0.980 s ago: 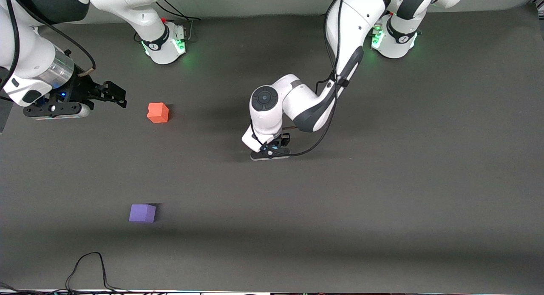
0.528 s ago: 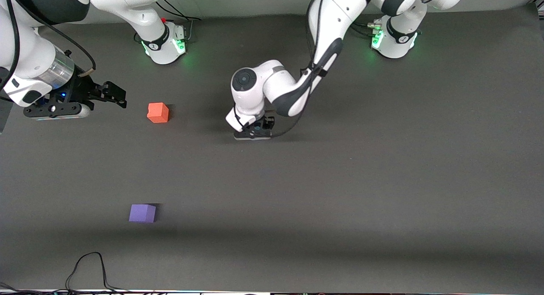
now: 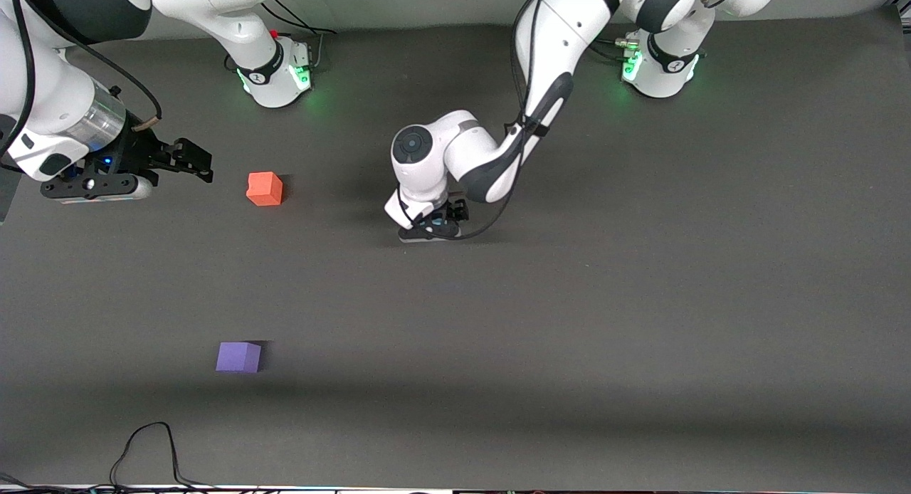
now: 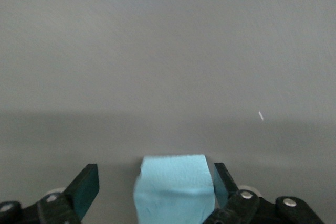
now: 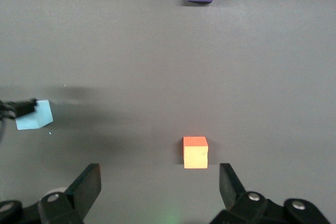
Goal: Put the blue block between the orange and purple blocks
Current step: 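Open the left gripper, releasing the blue block, and withdraw, then grasp the blue block with the right gripper and lift it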
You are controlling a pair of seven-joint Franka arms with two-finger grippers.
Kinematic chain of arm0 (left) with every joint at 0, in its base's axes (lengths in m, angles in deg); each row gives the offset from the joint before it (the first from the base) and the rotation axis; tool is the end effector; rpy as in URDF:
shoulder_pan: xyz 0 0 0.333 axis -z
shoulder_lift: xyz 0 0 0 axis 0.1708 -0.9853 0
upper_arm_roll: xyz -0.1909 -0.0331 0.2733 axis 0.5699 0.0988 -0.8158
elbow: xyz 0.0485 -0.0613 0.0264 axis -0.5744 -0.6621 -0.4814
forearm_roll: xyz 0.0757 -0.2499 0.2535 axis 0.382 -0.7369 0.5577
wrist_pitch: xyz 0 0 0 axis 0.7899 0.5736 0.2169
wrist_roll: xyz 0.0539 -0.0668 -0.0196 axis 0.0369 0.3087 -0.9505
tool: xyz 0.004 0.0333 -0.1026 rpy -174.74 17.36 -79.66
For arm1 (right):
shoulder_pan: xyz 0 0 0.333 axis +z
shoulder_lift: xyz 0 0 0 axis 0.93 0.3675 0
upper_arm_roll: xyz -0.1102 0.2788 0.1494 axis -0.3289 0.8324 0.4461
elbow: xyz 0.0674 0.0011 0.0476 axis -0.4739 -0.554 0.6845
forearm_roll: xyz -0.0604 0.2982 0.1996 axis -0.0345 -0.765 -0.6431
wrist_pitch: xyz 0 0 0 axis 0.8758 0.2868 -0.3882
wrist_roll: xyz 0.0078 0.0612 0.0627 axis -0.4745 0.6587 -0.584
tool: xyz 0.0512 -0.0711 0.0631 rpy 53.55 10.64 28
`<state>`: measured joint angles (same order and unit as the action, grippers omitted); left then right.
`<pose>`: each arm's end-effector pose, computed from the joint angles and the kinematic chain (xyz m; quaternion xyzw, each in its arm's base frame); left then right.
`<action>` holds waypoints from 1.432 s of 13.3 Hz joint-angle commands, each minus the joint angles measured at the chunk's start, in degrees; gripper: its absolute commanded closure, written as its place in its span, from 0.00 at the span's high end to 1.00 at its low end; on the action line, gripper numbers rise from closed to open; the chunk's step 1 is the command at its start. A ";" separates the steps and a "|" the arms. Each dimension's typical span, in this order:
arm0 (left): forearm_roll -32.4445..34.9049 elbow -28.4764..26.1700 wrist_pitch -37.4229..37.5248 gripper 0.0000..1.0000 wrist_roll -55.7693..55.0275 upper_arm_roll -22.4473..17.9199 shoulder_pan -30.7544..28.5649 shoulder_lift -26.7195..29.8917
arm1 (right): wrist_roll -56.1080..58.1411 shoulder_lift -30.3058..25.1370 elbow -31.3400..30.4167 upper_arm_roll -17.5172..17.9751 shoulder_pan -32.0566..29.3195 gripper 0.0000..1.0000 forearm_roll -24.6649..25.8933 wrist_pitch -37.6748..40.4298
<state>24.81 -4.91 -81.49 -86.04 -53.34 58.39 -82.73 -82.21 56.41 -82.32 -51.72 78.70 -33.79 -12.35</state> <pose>0.4629 -0.5626 0.2592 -0.9989 -0.0438 -0.0074 0.0127 0.4795 0.0716 0.5860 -0.9995 -0.0061 0.0314 0.0053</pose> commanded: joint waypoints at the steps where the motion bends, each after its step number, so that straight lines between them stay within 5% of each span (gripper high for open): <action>1: -2.29 -0.76 5.15 0.98 4.24 2.09 -8.10 6.42 | -1.42 0.33 0.85 0.16 0.29 1.00 -1.13 -0.50; 5: -7.92 -1.28 11.55 1.00 13.19 2.10 -19.43 13.63 | -11.17 4.79 3.66 9.18 0.29 1.00 -1.57 -2.94; 9: -9.43 -3.03 23.33 1.00 26.46 2.10 -32.44 21.88 | -23.44 15.68 4.98 25.07 0.38 1.00 -1.14 -16.72; 11: -9.43 -5.66 28.35 1.00 35.59 2.01 -38.59 26.19 | -32.59 22.35 5.16 31.42 1.25 1.00 6.81 -23.06; 14: -9.34 -11.28 29.68 1.00 46.41 1.74 -45.98 32.96 | -38.86 30.89 4.29 32.94 4.59 1.00 16.51 -29.39; 19: -6.72 -16.31 29.86 1.00 52.69 1.48 -50.40 40.71 | -43.59 37.67 -1.42 32.85 4.68 1.00 24.76 -41.25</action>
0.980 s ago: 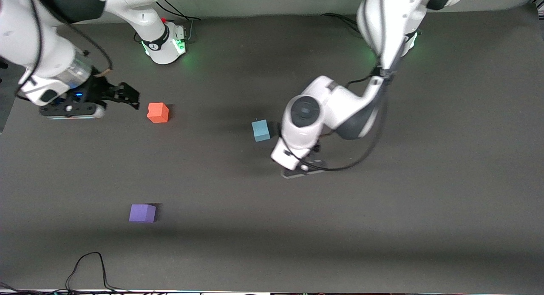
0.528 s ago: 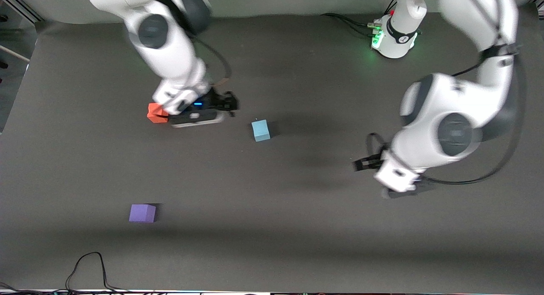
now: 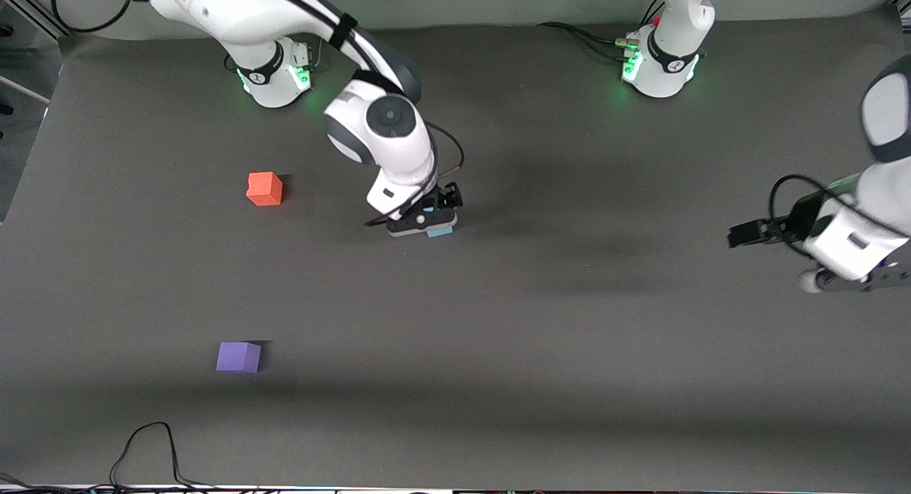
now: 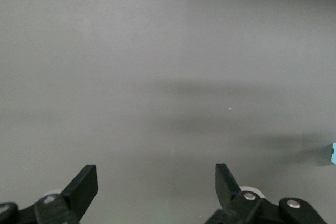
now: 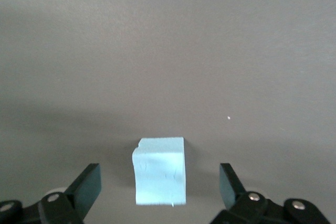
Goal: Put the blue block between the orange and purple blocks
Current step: 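Grasp the blue block with the right gripper and lift it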
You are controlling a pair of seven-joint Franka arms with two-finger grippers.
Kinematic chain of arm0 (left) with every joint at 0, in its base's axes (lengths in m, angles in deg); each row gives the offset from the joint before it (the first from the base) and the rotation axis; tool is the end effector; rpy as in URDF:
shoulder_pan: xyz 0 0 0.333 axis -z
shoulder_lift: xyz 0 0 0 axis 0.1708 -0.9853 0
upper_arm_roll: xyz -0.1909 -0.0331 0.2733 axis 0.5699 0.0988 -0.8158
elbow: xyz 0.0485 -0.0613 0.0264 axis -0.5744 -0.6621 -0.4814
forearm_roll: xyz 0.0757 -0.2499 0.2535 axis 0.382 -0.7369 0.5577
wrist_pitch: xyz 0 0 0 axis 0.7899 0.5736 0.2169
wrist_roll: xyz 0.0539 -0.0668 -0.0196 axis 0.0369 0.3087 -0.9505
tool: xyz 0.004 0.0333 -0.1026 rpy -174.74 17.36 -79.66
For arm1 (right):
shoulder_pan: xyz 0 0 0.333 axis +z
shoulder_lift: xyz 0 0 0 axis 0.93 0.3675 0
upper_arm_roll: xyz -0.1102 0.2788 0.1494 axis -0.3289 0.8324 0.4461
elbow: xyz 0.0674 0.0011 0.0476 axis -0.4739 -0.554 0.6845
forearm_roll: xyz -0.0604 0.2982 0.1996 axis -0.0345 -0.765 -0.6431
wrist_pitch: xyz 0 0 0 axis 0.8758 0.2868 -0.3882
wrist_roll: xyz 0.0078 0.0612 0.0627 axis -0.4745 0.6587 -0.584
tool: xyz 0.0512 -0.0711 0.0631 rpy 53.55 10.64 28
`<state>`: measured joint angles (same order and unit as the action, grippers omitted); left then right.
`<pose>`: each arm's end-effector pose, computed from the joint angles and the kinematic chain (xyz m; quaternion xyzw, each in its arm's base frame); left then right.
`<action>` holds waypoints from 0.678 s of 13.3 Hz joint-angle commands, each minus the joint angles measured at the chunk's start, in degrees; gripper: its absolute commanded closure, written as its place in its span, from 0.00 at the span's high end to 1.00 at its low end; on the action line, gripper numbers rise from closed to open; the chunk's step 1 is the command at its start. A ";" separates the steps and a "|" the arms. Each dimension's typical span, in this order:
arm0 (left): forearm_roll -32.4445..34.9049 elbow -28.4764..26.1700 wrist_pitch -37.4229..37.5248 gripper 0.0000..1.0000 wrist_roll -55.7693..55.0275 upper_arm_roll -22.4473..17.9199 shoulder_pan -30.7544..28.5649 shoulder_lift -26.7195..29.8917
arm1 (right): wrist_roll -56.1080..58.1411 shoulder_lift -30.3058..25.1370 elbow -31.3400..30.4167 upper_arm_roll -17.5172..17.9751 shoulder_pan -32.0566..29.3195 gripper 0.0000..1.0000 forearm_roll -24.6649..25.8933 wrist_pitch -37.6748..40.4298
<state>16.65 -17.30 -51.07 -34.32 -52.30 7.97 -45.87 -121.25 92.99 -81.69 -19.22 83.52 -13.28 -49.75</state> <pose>0.5799 -0.0250 0.5514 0.9967 0.0407 -0.0611 0.0336 0.4679 0.4238 0.3175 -0.9968 -0.0754 -0.0196 0.0194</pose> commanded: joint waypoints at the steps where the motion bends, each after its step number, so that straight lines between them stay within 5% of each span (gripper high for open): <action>1: 1.71 -4.71 -0.82 1.00 1.05 0.36 0.01 4.90 | -7.36 2.32 -3.20 0.36 -0.14 1.00 8.02 -5.00; 3: 3.29 -6.82 -1.26 1.00 1.92 0.27 0.01 7.09 | -11.42 4.25 -3.82 0.45 -0.05 1.00 12.09 -5.54; 9: 3.47 -7.89 0.22 1.00 2.45 -0.95 0.98 11.32 | -14.68 6.29 -4.35 0.45 0.39 1.00 12.46 -8.79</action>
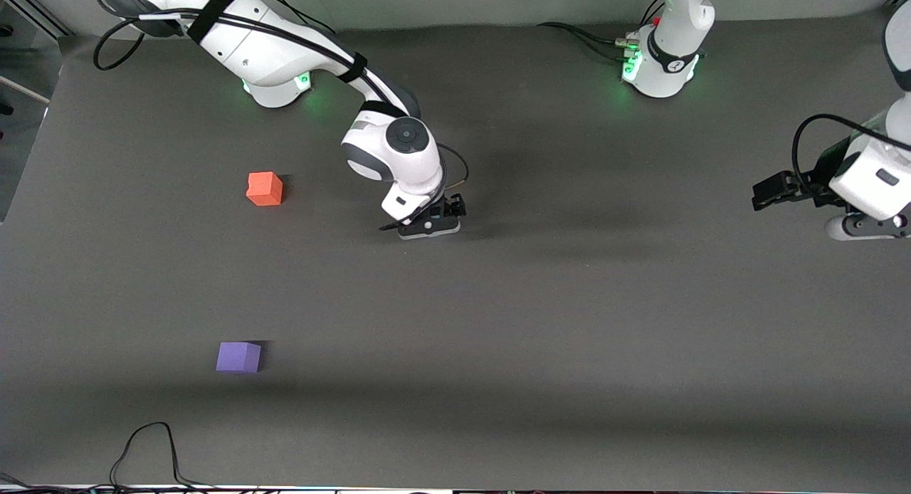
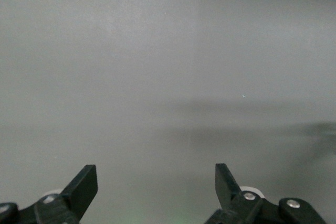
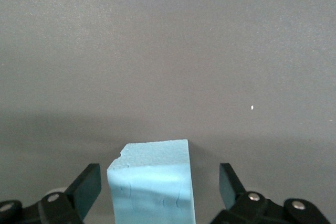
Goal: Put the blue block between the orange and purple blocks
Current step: 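Carry the blue block with the right gripper between orange and purple blocks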
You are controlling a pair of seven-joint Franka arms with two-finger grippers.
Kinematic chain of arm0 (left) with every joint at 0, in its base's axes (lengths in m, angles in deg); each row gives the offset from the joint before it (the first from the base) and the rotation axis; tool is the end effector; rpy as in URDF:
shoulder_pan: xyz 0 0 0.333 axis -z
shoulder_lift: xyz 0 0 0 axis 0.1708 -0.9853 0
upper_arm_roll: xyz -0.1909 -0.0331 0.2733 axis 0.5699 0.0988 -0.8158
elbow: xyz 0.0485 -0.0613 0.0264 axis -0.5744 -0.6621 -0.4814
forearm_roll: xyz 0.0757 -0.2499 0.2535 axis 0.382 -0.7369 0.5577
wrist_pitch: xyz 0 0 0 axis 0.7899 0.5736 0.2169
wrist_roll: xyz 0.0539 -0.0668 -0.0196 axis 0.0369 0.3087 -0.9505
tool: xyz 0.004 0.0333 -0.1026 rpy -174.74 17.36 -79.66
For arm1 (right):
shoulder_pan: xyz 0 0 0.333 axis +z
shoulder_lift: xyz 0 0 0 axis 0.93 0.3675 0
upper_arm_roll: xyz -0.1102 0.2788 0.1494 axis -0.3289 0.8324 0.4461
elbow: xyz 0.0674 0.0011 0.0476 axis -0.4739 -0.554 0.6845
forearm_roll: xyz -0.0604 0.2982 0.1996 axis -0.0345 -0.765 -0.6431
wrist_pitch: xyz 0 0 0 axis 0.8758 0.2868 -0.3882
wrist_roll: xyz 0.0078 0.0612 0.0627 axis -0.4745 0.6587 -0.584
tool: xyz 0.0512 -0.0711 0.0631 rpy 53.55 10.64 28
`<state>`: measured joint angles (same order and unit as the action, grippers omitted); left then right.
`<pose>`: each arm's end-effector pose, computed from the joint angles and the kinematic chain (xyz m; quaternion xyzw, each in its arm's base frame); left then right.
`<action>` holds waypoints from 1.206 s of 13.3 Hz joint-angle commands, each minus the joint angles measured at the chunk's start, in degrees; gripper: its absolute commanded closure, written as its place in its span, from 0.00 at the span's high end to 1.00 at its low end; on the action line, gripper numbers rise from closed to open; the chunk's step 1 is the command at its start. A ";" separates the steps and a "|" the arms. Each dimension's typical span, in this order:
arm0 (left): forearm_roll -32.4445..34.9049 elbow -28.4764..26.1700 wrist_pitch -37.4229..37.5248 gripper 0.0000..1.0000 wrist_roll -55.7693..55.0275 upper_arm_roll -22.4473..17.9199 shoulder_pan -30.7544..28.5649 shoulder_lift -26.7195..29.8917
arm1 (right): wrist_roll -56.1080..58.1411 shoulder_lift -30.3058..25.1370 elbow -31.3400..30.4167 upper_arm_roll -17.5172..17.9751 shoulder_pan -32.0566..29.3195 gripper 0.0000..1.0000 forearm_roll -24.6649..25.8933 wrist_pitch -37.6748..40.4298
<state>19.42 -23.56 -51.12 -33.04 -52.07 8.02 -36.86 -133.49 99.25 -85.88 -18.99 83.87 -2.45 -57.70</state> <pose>0.5332 -0.0239 0.5906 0.9991 0.0240 -0.0348 0.0064 0.4445 0.4293 0.2430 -0.9982 -0.0519 -0.0291 0.0111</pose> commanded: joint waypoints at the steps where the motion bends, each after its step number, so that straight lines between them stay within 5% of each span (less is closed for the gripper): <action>1: 0.70 -1.18 1.50 1.00 2.14 -2.50 2.59 2.31 | -2.44 0.21 -0.16 0.13 0.12 1.00 1.63 -0.85; 12: 0.78 -1.27 2.39 1.00 3.38 -3.92 4.01 2.40 | -2.35 1.52 -0.24 0.13 0.30 0.94 1.63 -1.73; 13: 0.78 -1.27 2.48 1.00 3.46 -3.92 4.01 2.40 | -2.35 1.53 -0.42 0.13 0.21 0.85 1.63 -1.73; 16: 0.78 -1.27 2.48 1.00 3.46 -3.92 3.92 2.31 | -2.26 1.35 -0.33 0.22 0.04 0.23 1.63 -1.29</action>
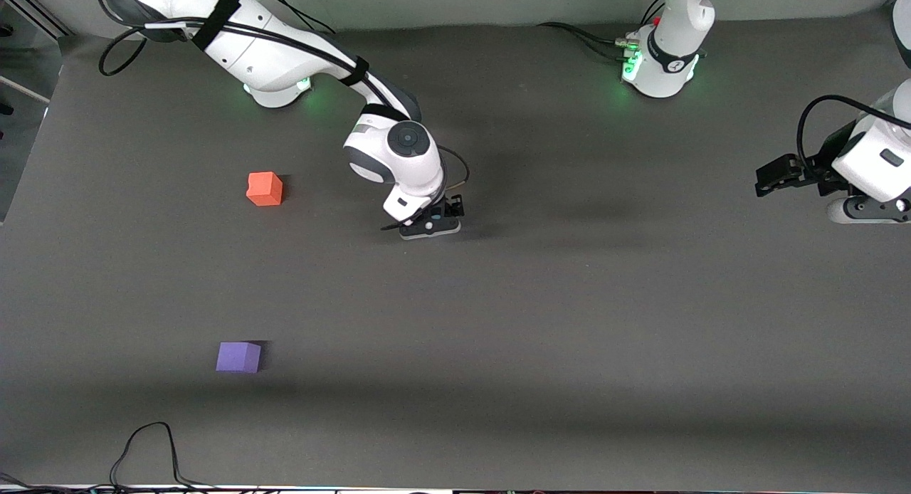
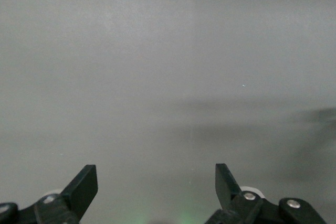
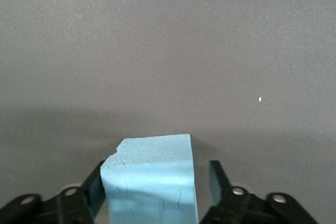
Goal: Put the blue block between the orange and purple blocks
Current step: 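Carry the blue block with the right gripper between orange and purple blocks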
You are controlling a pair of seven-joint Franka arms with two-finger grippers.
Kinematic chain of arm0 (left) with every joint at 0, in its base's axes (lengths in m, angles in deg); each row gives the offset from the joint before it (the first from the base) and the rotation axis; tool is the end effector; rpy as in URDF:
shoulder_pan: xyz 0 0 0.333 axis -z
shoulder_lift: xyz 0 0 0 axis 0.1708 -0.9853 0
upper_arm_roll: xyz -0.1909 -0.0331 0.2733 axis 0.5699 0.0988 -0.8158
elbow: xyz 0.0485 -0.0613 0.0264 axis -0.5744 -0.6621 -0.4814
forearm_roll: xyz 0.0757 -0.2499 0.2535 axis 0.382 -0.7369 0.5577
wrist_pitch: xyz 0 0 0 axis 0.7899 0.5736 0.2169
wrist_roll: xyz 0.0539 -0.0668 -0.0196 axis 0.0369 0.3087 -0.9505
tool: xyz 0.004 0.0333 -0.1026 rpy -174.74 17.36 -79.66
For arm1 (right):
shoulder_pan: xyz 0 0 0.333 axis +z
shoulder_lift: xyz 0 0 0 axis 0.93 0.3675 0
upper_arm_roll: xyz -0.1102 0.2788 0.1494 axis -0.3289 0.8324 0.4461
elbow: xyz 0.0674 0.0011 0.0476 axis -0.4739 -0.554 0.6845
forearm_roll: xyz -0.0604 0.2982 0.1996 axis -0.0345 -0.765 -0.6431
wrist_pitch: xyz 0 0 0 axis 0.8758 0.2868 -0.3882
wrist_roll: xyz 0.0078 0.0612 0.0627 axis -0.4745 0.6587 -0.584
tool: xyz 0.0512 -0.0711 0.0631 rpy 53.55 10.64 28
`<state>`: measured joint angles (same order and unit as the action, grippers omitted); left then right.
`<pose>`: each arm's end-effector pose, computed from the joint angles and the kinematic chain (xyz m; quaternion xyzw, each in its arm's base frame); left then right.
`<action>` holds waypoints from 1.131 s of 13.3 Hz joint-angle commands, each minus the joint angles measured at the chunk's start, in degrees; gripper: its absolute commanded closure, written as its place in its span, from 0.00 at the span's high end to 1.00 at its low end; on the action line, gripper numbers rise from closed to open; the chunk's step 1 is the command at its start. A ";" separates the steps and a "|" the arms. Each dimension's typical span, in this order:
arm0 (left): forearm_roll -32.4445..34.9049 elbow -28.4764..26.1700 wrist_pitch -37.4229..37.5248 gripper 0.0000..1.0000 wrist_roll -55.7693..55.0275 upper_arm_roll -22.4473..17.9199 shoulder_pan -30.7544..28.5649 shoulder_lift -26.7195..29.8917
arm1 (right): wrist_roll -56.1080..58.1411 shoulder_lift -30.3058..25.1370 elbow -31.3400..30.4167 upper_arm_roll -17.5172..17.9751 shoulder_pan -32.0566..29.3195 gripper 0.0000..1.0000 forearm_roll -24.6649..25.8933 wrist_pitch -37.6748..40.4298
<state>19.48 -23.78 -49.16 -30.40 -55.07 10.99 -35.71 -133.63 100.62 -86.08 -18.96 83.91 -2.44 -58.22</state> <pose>0.5238 -0.0236 0.5967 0.9990 0.0010 -0.0435 0.0054 0.4410 0.4295 0.2298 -0.9984 -0.0519 -0.0182 0.0117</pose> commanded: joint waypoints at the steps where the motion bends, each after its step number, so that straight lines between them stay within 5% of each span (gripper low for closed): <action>1: 0.73 -0.96 0.52 1.00 0.90 -0.91 0.95 1.17 | -2.38 -0.46 0.05 0.18 -0.26 0.21 1.45 -0.59; 4: 0.73 -0.96 0.52 1.00 0.47 -0.65 1.21 1.08 | -1.59 -4.93 0.57 1.14 -3.16 0.21 -0.39 5.80; 8: 0.73 -0.96 0.61 1.00 0.91 -0.47 1.21 1.08 | 11.81 -14.67 1.28 -1.20 -9.66 0.21 -14.15 13.19; 12: 0.64 -0.87 0.61 1.00 0.99 -0.03 1.13 0.91 | 37.29 -22.34 -0.38 -22.09 -9.41 0.21 -25.43 18.49; 15: 0.38 -0.78 0.61 1.00 1.08 0.05 1.04 1.00 | 45.59 -22.26 -5.11 -30.21 -9.50 0.21 -29.03 15.86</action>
<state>19.49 -24.00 -48.87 -30.04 -54.76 11.53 -35.72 -91.39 78.89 -86.39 -46.73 73.28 -28.14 -39.60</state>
